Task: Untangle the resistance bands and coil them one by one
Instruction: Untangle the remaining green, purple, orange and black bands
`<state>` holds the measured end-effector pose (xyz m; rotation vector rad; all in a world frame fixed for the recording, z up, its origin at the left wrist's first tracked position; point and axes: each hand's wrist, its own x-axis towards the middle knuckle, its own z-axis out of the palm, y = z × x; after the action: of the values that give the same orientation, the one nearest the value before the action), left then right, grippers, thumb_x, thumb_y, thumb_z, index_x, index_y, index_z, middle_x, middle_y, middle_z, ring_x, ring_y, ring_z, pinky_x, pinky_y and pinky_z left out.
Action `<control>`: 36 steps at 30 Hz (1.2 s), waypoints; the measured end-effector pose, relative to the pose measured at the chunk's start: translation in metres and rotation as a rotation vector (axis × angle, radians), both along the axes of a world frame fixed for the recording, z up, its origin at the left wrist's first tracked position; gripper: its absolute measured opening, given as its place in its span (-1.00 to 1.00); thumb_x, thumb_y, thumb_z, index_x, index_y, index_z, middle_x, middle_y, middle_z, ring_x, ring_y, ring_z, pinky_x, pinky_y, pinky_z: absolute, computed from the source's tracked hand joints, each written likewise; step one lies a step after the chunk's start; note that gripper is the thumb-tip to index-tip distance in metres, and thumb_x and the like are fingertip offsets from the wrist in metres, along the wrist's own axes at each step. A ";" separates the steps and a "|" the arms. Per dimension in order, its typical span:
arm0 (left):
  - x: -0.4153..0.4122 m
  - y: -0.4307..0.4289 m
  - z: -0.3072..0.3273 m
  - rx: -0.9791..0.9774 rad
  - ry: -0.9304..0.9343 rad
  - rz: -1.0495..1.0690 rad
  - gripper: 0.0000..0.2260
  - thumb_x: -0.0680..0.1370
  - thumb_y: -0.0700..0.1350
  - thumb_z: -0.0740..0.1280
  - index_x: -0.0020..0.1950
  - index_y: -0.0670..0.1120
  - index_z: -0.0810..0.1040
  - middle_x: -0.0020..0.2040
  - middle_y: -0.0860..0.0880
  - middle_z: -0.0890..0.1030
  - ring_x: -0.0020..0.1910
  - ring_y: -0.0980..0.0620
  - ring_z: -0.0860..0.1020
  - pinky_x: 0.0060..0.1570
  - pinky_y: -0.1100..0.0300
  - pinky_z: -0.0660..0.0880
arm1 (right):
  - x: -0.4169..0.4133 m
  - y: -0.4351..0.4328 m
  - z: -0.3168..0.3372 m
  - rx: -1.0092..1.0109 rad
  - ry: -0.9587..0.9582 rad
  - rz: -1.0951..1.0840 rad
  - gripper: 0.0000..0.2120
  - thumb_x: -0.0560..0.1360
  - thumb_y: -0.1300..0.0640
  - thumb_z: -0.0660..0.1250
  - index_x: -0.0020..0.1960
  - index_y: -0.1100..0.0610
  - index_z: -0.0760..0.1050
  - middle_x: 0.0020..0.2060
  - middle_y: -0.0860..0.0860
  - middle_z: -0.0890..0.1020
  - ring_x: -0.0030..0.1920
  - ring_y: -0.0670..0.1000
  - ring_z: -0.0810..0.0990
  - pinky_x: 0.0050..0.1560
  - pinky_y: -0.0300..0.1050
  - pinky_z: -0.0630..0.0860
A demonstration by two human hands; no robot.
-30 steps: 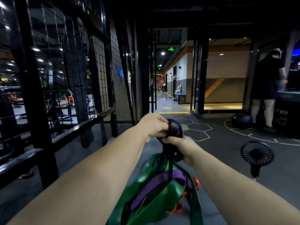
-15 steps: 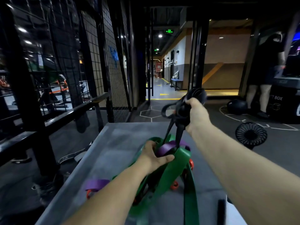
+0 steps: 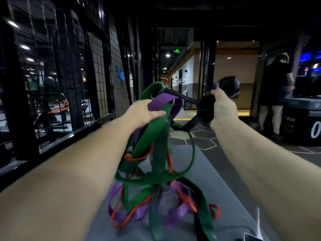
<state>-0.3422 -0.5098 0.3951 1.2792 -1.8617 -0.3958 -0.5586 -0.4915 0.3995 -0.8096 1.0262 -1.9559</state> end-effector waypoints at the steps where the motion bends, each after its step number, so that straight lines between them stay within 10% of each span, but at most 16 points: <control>1: 0.001 0.001 0.008 0.001 0.023 -0.037 -0.75 0.44 0.03 0.49 0.07 0.02 0.61 -0.06 0.05 0.66 -0.06 0.04 0.62 0.05 0.18 0.51 | 0.001 -0.003 -0.006 0.005 0.003 -0.001 -0.73 0.44 0.03 0.37 0.07 0.15 0.50 -0.10 0.10 0.61 -0.14 0.13 0.62 -0.14 0.00 0.53; 6: 0.021 0.005 -0.012 0.264 0.020 -0.262 -0.80 0.43 -0.23 0.49 0.00 -0.05 0.60 -0.11 -0.02 0.70 -0.11 0.02 0.67 -0.01 0.20 0.58 | 0.001 -0.012 -0.034 0.068 -0.030 0.000 -0.59 0.43 0.03 0.41 0.20 0.21 0.50 -0.10 0.09 0.61 -0.20 0.09 0.61 -0.25 -0.11 0.50; 11: 0.046 0.001 -0.098 0.506 -0.462 -0.233 -0.80 0.41 -0.11 0.53 -0.05 0.04 0.57 -0.25 0.17 0.63 -0.29 0.25 0.57 -0.30 0.43 0.41 | 0.000 -0.014 -0.079 0.159 0.080 -0.005 -0.64 0.42 0.03 0.43 0.13 0.17 0.47 -0.07 0.11 0.60 -0.04 0.17 0.62 -0.16 0.00 0.54; 24: 0.066 0.025 -0.208 0.494 -0.791 -0.151 -0.62 0.43 0.01 0.48 0.19 0.15 0.46 0.05 0.06 0.57 -0.03 0.05 0.53 0.00 0.12 0.46 | 0.005 0.011 -0.204 0.477 0.215 0.022 -0.35 0.27 -0.12 0.46 0.27 0.15 0.46 0.09 0.12 0.62 0.02 0.20 0.61 0.12 0.19 0.57; 30: 0.026 0.078 -0.238 0.381 -0.860 -0.237 -0.35 0.51 0.00 0.34 0.52 0.21 0.12 0.43 0.10 0.33 0.42 0.01 0.23 0.38 0.00 0.14 | -0.004 0.026 -0.237 0.531 0.316 -0.028 -0.58 0.42 0.01 0.48 0.18 0.14 0.47 0.01 0.09 0.63 -0.02 0.16 0.61 0.11 0.16 0.57; 36: 0.019 0.099 -0.260 0.452 -0.687 -0.227 -0.24 0.29 0.53 0.05 0.45 0.28 0.27 0.45 0.25 0.29 0.45 0.10 0.11 0.44 -0.07 -0.02 | -0.011 0.046 -0.251 0.555 0.477 -0.040 -0.37 0.41 0.04 0.51 0.38 0.13 0.32 0.15 0.07 0.55 0.11 0.16 0.55 0.14 0.08 0.53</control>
<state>-0.3231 -0.4110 0.1350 1.6473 -2.6153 -0.5697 -0.5692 -0.4452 0.1484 -0.9480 1.7734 -1.4100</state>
